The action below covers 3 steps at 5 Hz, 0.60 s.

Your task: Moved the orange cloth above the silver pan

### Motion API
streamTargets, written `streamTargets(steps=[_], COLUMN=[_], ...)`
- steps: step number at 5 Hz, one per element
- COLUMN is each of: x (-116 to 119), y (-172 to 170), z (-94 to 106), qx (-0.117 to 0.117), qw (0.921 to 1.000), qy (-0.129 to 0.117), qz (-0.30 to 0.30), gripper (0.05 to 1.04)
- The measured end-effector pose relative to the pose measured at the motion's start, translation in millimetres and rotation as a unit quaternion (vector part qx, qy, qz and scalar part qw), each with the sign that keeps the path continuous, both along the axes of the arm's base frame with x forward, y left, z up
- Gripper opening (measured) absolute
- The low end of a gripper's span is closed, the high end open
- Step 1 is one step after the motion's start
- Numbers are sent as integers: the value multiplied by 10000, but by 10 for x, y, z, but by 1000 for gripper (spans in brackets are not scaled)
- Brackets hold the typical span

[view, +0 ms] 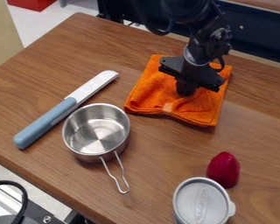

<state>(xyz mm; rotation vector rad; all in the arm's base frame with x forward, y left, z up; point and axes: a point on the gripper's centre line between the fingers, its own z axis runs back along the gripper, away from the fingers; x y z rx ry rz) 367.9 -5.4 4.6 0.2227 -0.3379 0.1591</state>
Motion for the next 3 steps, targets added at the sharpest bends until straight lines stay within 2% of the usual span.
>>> streamTargets(steps=[1,3], x=[-59,-162], y=[43,137], z=[-18,2], qx=[-47,-191], qw=[9989,9968], qy=[215,343], qz=[-418,-697], gripper=[52,52])
